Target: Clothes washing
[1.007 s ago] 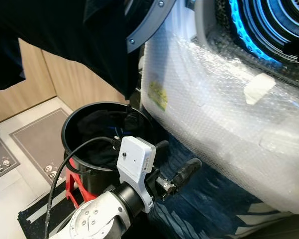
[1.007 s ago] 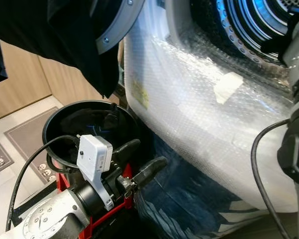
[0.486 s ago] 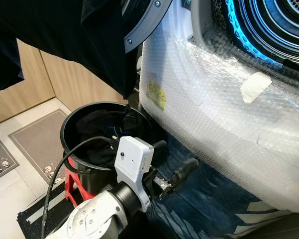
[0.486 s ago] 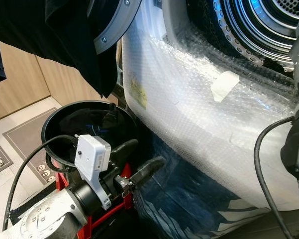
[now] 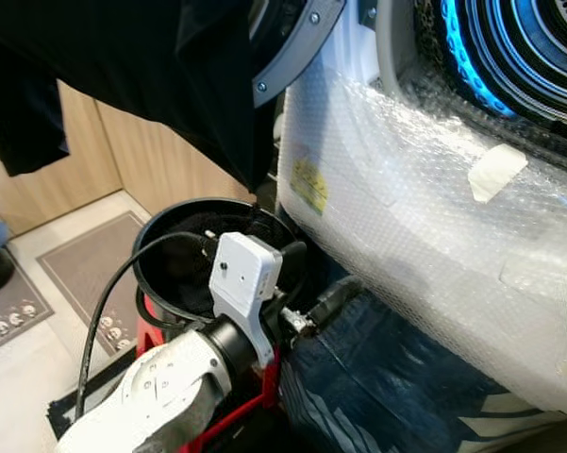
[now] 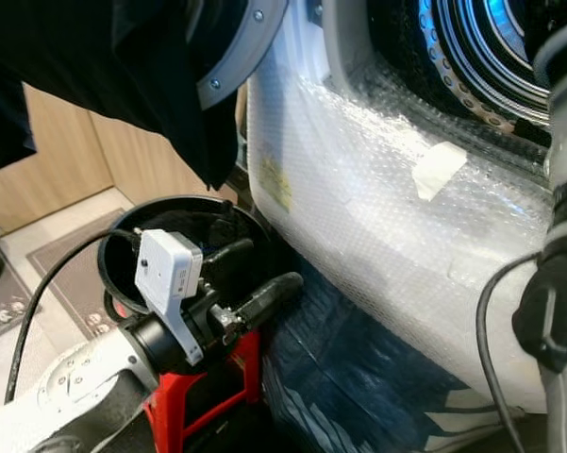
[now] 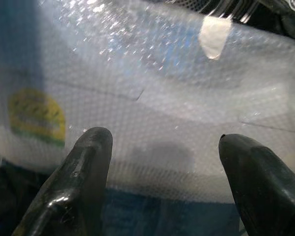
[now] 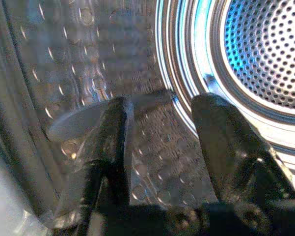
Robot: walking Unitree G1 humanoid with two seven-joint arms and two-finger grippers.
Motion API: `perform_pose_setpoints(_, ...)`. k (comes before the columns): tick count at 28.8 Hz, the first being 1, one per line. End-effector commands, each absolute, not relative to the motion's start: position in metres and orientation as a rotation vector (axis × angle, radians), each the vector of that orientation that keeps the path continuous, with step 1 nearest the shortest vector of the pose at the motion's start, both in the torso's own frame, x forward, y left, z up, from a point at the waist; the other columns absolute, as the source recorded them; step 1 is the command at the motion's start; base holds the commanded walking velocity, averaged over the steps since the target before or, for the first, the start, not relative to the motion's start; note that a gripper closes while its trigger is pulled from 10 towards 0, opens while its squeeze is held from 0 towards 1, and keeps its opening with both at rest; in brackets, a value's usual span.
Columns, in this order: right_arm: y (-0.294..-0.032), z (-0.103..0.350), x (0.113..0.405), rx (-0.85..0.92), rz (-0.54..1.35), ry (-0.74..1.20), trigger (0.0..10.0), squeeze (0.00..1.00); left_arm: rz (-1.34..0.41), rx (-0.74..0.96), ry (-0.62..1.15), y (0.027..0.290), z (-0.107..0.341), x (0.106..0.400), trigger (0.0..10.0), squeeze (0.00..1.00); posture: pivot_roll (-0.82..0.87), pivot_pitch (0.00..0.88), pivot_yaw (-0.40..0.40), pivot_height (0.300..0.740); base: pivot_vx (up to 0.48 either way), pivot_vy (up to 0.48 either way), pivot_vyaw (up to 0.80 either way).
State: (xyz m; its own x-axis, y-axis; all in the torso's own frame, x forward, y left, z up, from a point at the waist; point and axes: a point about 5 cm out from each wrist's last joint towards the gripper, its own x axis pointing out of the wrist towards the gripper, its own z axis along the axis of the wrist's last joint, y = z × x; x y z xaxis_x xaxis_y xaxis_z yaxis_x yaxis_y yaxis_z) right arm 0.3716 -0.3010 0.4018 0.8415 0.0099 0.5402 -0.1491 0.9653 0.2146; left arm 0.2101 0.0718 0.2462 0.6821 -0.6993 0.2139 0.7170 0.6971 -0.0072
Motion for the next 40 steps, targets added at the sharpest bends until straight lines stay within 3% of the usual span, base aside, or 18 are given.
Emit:
perform_pose_setpoints(1,-0.317,0.414,0.355,0.259,0.077,-0.665,10.0,0.00,-0.791,-0.074,-0.215,0.073,0.247,0.213,10.0,0.00,0.06,0.027,-0.107,0.740,0.000,0.000,0.00)
perform_pose_setpoints(3,-0.327,0.401,0.340,0.259,0.135,-0.734,10.0,0.00,-0.785,-0.051,-0.231,0.076,0.248,0.220,10.0,0.00,0.05,0.007,-0.090,0.740,0.000,0.000,0.00)
perform_pose_setpoints(8,-0.315,0.380,0.320,0.332,0.341,-0.789,10.0,0.00,-0.779,-0.019,-0.246,0.080,0.248,0.229,10.0,0.00,0.04,0.000,-0.071,0.740,0.000,0.000,0.00)
perform_pose_setpoints(19,-0.231,0.340,0.284,0.315,0.931,-0.632,10.0,0.00,-0.758,0.018,-0.276,0.086,0.246,0.242,10.0,0.00,0.03,0.000,-0.069,0.740,0.000,0.000,0.00)
perform_pose_setpoints(25,-0.203,0.304,0.265,0.335,1.115,-0.466,10.0,0.00,-0.677,0.045,-0.284,0.097,0.241,0.251,10.0,0.00,0.04,0.000,-0.070,0.740,0.000,0.000,0.00)
perform_pose_setpoints(31,-0.183,0.268,0.255,0.353,1.206,-0.268,10.0,0.00,-0.584,0.017,-0.227,0.113,0.228,0.265,10.0,0.00,0.04,0.000,-0.070,0.740,0.000,0.000,0.00)
perform_pose_setpoints(40,-0.179,0.232,0.254,0.350,1.172,-0.088,10.0,0.00,-0.522,-0.009,-0.151,0.127,0.198,0.282,10.0,0.00,0.04,0.000,-0.063,0.740,0.000,0.000,0.00)
